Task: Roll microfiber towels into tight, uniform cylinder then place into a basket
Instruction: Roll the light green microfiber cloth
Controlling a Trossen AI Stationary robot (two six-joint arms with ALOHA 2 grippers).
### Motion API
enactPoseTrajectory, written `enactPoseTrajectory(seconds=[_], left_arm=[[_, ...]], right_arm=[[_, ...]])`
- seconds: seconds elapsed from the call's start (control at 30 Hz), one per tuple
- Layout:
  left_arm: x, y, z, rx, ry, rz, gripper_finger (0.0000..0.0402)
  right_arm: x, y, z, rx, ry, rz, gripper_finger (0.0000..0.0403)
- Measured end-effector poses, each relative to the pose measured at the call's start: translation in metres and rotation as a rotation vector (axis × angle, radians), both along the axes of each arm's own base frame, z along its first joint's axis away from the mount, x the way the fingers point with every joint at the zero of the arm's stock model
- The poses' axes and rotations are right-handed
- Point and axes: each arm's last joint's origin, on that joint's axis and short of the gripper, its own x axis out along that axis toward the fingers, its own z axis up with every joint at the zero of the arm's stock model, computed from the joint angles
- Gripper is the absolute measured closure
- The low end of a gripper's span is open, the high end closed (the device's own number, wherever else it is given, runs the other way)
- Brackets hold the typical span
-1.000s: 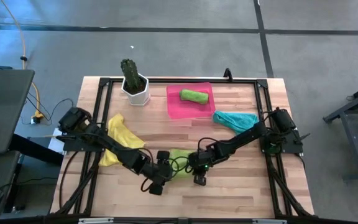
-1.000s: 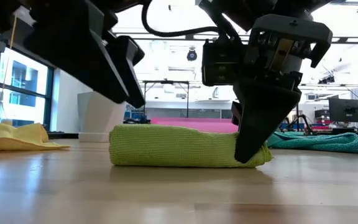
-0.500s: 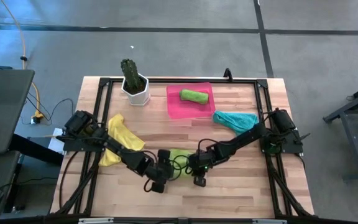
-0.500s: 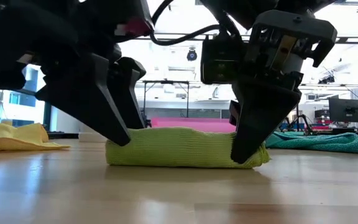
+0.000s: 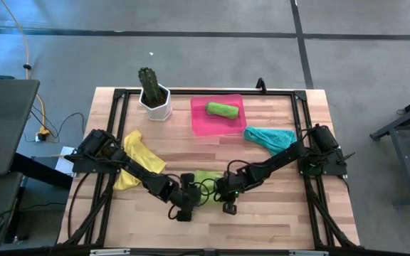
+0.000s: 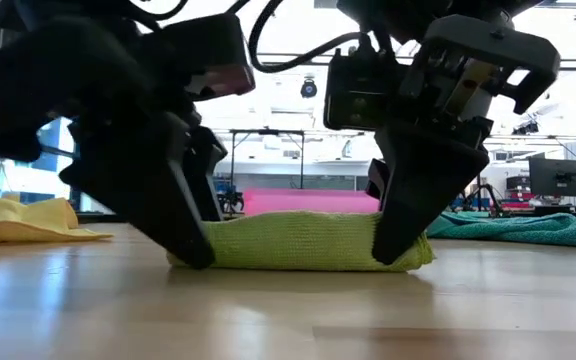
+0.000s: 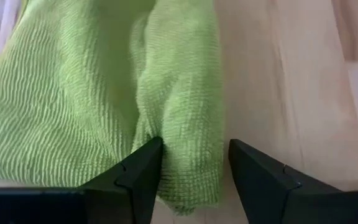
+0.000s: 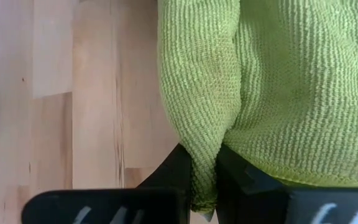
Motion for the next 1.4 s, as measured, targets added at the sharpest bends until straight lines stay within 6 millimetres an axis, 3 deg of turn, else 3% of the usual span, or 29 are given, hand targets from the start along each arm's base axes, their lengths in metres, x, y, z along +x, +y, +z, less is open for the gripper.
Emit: enactPoseTrajectory(seconds=[0.37,0.53,0.7,0.87,0.97,1.13,1.4], left_arm=[[0.003,-0.007,0.004,-0.338,0.020,0.085,0.0389],[0.006,-0.009,0.005,-0.398,0.009,0.108,0.0378],[0.008,-0.003,0.004,-0.463,0.022,0.177,0.0386],[0.007,-0.003,0.004,-0.534,0.065,0.178,0.0393],[0.006,-0.005,0.004,-0.579,0.097,0.158,0.0390],[0.008,-0.001,0.004,-0.616,0.106,0.194,0.0390],[0.013,0.012,0.005,-0.679,0.124,0.228,0.0390]], right_arm=[[0.000,0.000,0.012,-0.057,-0.087,0.156,0.0381],[-0.002,-0.001,0.030,-0.125,-0.178,0.285,0.0382],[-0.005,0.002,0.033,-0.185,-0.215,0.389,0.0375],[-0.010,0.001,0.031,-0.202,-0.164,0.416,0.0310],[-0.015,0.004,0.031,-0.248,-0.175,0.542,0.0265],[-0.022,0.021,0.037,-0.323,-0.249,0.702,0.0233],[-0.027,0.056,0.043,-0.531,-0.439,0.800,0.0255]])
